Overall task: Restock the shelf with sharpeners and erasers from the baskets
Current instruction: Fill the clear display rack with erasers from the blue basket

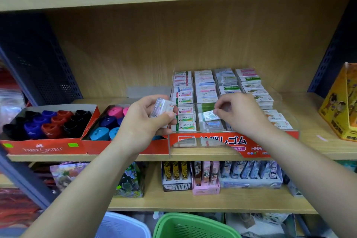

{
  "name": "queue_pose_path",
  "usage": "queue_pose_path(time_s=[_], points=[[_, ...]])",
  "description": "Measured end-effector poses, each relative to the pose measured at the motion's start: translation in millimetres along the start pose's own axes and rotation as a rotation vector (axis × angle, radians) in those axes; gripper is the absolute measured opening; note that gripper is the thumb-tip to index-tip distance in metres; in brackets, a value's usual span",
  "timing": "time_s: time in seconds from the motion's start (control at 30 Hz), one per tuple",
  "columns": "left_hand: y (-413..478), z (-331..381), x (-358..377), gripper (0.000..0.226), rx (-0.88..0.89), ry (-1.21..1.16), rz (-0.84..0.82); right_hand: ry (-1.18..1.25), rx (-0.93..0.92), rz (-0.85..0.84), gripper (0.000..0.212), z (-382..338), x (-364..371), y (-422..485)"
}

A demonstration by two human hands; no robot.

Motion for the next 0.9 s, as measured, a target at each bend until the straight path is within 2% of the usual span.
queue_pose_path(time_s=[0.37, 0.5, 0.57, 0.67, 0.73, 0.9], points=[[-7.5, -1.9, 11.6, 0.027, 0.008, -0.086, 0.069, -0.070, -0.002, 0.011, 0.009, -2.9, 2.9, 0.1], [-9.9, 2.3, 15.1, 0.027, -0.014, -0.129, 0.099, -0.012, -0.023, 0.120, 0.011, -10.2, -2.8, -5.8], [-10.7, 4.8, 17.4, 0.029, -0.025, -0.124, 0.098, 0.231, 0.010, 0.123, 0.015, -23.8, -7.1, -14.2], [-11.6, 7.5, 20.5, 0.036, -0.029, -0.106, 0.094, 0.700, 0.113, -0.036, 0.024, -51.2, -6.9, -25.5], [-13.0, 7.8, 22.7, 0.040, -0.024, -0.096, 0.080, 0.809, 0.136, -0.125, 0.019, -62.9, -3.3, -28.3], [-20.3, 7.8, 22.3, 0.043, -0.044, -0.201, -0.013, 0.913, 0.228, -0.119, 0.008, -62.6, -2.7, -27.0]])
Point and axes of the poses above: each hand's wrist, its own y-axis towards the middle knuckle, its own x-axis out of the palm, z = x × y, the point moved 3 cm from there along y, towards the middle knuckle, and after that the axes turned 6 degrees about z, right-handed, at the moved point
